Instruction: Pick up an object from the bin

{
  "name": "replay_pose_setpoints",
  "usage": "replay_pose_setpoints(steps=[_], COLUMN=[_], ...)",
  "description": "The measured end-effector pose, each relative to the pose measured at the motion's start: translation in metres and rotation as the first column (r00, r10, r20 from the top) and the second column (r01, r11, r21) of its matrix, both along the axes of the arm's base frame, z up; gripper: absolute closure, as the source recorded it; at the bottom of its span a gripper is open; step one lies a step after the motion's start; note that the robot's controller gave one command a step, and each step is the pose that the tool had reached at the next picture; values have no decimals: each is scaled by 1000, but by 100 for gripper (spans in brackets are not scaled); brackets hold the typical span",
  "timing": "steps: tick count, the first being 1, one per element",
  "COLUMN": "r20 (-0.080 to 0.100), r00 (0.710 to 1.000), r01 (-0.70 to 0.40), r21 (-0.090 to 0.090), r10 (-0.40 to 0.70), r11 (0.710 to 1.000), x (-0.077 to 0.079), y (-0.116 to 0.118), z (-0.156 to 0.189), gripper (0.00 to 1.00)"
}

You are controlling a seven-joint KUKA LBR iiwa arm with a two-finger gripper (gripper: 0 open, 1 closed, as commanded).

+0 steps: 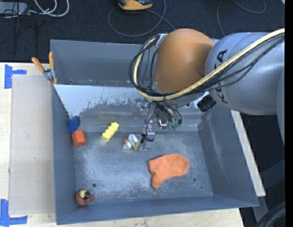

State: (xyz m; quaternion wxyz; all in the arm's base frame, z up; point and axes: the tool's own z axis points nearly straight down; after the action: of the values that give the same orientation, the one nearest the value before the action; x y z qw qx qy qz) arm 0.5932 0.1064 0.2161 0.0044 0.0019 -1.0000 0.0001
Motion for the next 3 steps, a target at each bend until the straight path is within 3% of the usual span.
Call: replay_pose_setpoints(steps=[1,2,3], r20=[8,9,6], r00=[1000,998,983], r01=[2,-57,-184], r21=[1,1,1], r10=[-2,57,184], r11=[1000,998,983], x=[2,-3,-7], y=[0,-12,-34], z=[5,-45,-88], gripper=[0,0,0])
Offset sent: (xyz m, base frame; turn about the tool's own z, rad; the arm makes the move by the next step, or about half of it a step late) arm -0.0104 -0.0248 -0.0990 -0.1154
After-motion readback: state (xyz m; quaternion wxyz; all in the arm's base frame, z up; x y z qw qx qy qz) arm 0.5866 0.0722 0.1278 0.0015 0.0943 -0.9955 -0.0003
